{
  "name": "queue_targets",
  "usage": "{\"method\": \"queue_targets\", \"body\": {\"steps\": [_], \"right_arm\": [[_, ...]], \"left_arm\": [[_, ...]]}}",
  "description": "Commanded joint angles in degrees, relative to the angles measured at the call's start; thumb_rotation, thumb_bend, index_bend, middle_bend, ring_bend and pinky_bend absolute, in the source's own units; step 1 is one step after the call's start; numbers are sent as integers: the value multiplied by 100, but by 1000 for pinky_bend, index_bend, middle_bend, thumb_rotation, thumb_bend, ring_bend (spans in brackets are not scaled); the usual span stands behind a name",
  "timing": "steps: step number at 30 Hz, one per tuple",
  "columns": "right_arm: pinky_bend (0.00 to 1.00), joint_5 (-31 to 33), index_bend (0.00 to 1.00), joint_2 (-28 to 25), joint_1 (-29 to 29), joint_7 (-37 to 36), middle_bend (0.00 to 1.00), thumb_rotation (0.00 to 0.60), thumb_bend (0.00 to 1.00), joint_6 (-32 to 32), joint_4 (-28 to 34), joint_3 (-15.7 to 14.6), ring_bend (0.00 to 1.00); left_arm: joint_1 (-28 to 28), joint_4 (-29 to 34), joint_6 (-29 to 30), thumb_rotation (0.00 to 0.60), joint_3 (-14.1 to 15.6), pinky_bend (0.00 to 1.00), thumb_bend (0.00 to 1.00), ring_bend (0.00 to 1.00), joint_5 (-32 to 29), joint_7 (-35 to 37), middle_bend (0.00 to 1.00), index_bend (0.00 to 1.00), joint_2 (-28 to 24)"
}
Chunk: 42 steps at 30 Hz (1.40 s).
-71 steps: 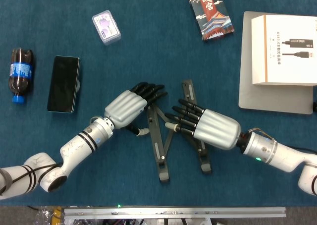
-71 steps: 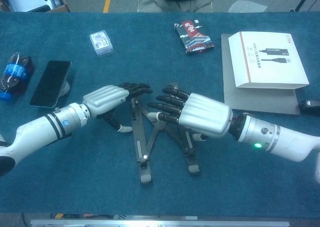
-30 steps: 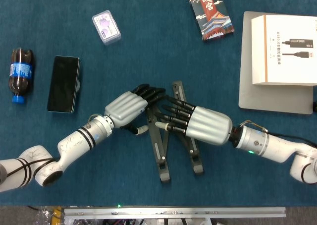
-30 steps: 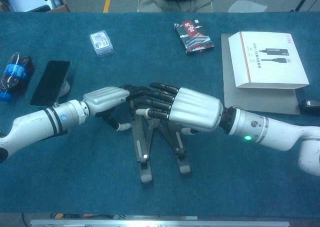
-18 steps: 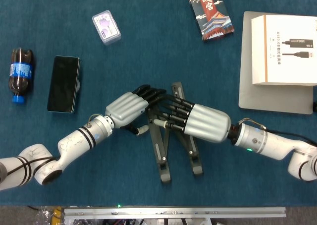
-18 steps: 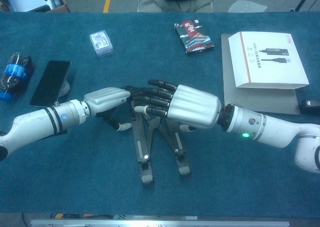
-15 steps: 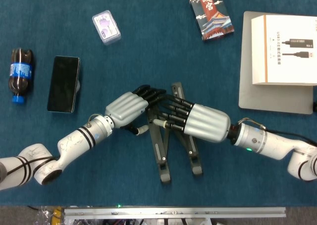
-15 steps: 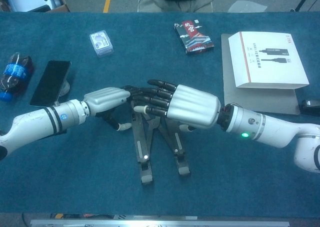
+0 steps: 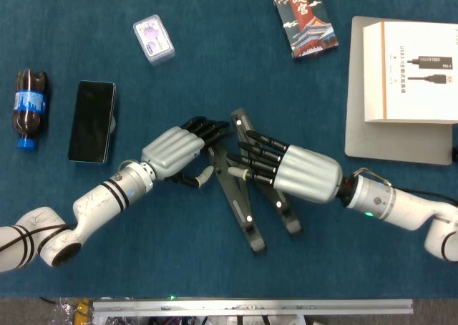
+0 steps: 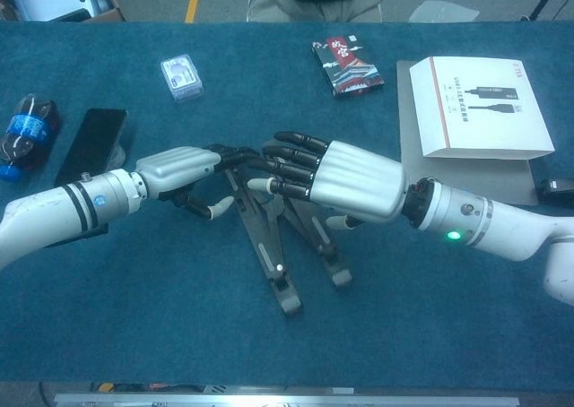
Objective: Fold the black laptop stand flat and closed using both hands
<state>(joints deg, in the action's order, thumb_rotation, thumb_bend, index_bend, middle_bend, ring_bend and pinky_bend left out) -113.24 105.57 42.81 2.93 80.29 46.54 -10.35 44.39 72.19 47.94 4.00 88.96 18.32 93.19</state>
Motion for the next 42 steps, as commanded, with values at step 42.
{"method": "queue_targets", "body": {"steps": [42], "right_arm": [[0,-88,0,-2328,2495,-661,0,600,0,-3704,3248,169,0]], "left_arm": [[-991,1578,1183,409,-790,22,457,0,-1189,-1658,0,0,-2204]]}}
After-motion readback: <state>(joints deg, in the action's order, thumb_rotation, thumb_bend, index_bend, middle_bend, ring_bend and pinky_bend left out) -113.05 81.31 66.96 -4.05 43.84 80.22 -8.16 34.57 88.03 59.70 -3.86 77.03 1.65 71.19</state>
